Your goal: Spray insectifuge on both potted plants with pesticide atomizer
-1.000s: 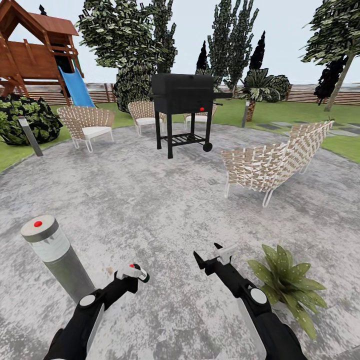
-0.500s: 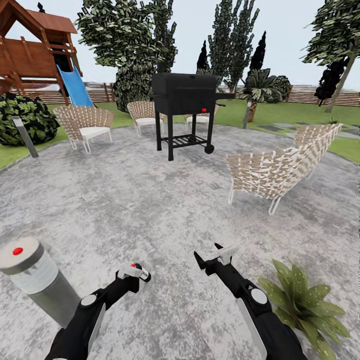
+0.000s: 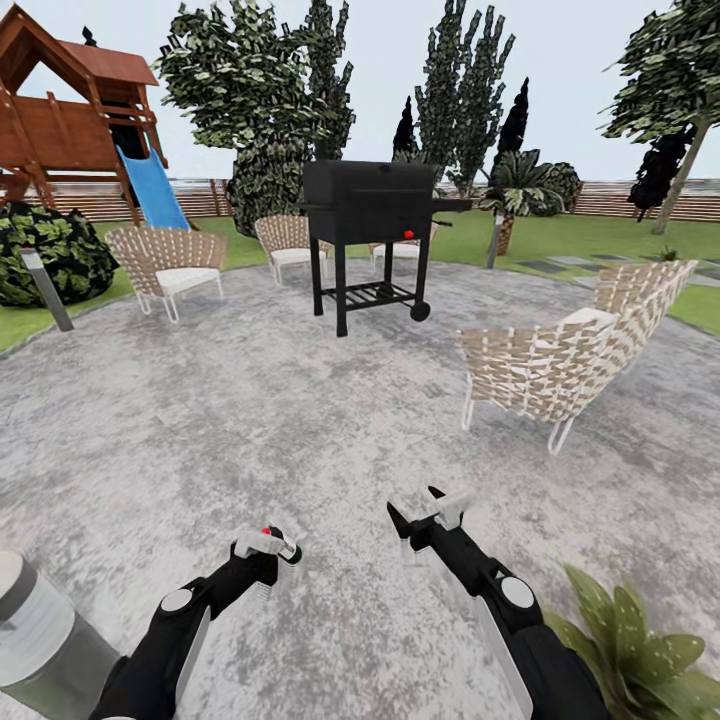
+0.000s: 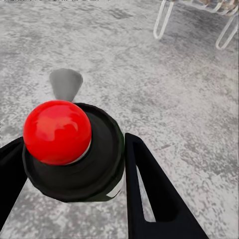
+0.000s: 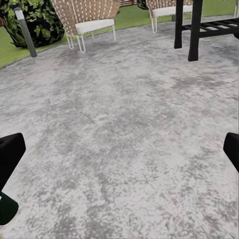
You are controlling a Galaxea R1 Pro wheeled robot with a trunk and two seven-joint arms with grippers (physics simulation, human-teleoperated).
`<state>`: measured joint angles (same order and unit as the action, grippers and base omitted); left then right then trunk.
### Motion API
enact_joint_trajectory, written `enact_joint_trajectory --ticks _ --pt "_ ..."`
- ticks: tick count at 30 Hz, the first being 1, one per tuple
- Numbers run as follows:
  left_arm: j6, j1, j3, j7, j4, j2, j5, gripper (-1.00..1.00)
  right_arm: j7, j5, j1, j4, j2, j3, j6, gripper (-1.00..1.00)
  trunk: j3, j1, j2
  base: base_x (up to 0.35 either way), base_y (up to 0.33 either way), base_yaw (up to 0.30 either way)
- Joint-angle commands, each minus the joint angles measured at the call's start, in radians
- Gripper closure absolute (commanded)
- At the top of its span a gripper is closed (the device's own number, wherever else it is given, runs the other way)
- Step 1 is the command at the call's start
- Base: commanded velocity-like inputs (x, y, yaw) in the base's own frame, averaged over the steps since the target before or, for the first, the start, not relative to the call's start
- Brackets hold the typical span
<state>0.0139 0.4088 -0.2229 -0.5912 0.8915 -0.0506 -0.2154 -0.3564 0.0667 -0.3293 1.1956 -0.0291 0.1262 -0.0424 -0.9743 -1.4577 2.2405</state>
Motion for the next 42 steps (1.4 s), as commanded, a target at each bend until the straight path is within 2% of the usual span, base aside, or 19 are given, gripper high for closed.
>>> enact_joint_trajectory --ticks 1,42 --pt "0.001 0.001 -0.006 -0.008 0.001 -0.002 -0.007 1.00 -0.004 0.007 0.000 -0.001 0.000 0.000 -0.001 -1.00 -0.001 0.000 0.000 0.334 0.000 0.000" --pt "0.001 0.001 -0.007 -0.009 0.001 -0.001 -0.007 1.00 -0.004 0.007 0.000 -0.004 0.000 0.001 -0.001 -1.00 -0.001 0.000 0.000 0.329 0.024 0.000"
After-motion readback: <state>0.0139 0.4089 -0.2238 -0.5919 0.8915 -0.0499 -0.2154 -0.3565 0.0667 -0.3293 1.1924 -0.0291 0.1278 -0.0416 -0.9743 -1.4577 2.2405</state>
